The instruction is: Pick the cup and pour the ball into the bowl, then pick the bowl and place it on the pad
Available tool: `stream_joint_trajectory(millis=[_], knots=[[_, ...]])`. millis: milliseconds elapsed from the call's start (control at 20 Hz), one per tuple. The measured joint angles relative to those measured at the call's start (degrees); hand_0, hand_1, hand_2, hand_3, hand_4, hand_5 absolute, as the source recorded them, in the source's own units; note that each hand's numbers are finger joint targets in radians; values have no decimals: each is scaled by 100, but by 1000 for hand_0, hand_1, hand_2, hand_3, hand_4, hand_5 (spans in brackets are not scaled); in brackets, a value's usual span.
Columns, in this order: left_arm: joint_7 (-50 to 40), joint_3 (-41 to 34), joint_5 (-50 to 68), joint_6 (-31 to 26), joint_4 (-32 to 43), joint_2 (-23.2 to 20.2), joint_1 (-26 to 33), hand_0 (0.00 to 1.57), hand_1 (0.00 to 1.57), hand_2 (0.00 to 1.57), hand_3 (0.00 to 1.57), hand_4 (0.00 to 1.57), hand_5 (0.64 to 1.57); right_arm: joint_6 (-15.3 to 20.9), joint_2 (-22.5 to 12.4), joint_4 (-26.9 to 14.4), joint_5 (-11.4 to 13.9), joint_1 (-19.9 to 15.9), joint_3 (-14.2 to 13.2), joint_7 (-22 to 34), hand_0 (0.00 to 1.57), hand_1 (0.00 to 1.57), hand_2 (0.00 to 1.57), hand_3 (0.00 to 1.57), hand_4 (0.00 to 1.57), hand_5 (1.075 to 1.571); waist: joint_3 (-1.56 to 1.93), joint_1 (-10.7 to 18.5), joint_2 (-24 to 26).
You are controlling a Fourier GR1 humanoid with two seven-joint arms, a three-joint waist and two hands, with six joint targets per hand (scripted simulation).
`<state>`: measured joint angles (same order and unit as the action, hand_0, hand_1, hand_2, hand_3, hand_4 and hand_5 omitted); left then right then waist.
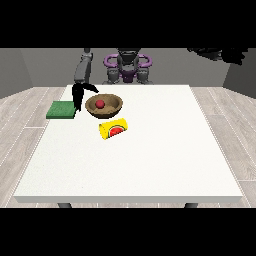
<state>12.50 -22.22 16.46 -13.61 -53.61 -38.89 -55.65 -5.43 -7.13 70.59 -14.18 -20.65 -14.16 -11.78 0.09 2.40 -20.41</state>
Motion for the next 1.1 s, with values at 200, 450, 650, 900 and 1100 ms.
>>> stream_joint_trajectory(millis=[200,450,650,900,1100], knots=[[-274,-30,116,-61,-66,-148,-107,0,0,0,0,0,1535,-111,-54,-729,-83,-266,-113,-118,0,0,0,0,412,1571,-1,5,92],[-603,-36,270,-100,-220,-287,-343,0,0,0,0,0,1537,-110,-183,-1572,-159,-760,-321,-313,0,0,0,0,401,1571,-1,79,12],[-821,-63,419,-162,-418,-412,-472,0,0,0,0,0,1531,-184,-252,-1997,-203,-898,-477,-772,0,0,0,0,338,1569,-58,199,-72],[-898,-88,493,-136,-539,-474,-524,0,0,0,0,0,1530,-156,-203,-2203,-146,-940,-493,-1249,0,0,0,0,294,1566,-101,212,-109],[-984,-54,523,-166,-520,-486,-524,0,0,0,0,0,1541,45,-83,-2315,-44,-1027,-398,-1245,0,0,0,0,405,1570,-103,220,9]])
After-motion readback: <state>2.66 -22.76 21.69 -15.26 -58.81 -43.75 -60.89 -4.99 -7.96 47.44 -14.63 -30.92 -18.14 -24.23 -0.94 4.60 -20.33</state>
